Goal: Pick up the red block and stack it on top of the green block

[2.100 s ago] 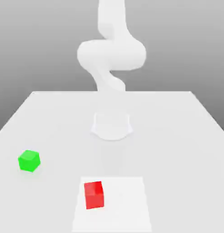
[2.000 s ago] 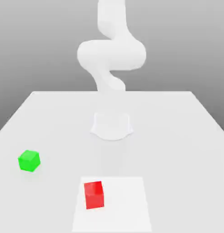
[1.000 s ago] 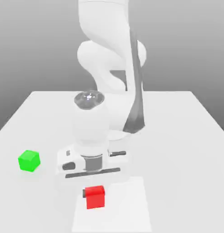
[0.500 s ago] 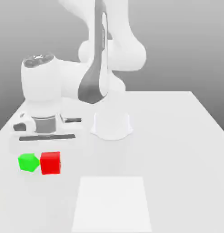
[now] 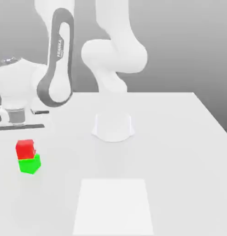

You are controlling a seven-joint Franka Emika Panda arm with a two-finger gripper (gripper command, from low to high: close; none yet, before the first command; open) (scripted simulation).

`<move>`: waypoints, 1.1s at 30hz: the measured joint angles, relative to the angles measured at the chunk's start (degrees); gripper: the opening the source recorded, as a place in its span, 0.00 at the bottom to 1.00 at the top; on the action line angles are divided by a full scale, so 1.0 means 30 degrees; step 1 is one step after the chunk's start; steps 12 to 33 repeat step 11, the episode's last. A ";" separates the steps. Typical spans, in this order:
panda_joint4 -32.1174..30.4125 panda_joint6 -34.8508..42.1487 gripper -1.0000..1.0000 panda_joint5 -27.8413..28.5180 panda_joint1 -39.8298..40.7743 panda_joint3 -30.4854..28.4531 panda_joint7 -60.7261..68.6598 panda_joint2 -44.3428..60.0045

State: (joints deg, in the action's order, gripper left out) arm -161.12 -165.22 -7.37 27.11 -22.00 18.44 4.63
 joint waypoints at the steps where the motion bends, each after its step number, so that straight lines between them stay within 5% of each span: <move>1: 0.0000 0.0000 1.00 0.0000 -0.0003 0.0000 0.0000 0.0000; 5: -0.0001 -0.0058 1.00 -0.0019 0.0064 0.0024 0.0020 0.0031; 11: -0.0150 0.3211 1.00 0.4125 0.1218 0.0138 -0.2910 -0.3658; 33: -0.0150 0.3211 1.00 0.4125 0.1218 0.0138 -0.2910 -0.3658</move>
